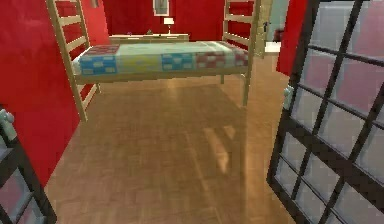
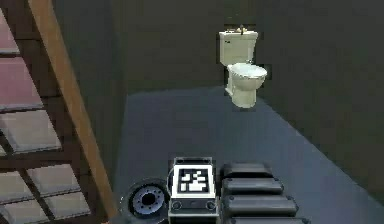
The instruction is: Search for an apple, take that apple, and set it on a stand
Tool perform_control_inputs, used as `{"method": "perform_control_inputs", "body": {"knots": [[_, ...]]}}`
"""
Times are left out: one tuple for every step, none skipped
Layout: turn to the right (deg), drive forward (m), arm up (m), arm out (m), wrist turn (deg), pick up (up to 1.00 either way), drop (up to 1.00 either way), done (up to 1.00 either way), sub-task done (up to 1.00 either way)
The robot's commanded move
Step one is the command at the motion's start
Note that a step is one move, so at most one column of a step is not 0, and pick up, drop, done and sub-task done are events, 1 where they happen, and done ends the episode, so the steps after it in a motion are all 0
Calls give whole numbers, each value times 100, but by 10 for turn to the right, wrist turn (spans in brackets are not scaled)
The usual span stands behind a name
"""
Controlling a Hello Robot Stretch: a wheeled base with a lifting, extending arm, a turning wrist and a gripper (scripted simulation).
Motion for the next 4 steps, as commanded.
{"method": "perform_control_inputs", "body": {"knots": [[0,100,0,0,0,0,0,0,0],[-30,0,0,0,0,0,0,0,0],[0,45,0,0,0,0,0,0,0],[450,0,0,0,0,0,0,0,0]]}}
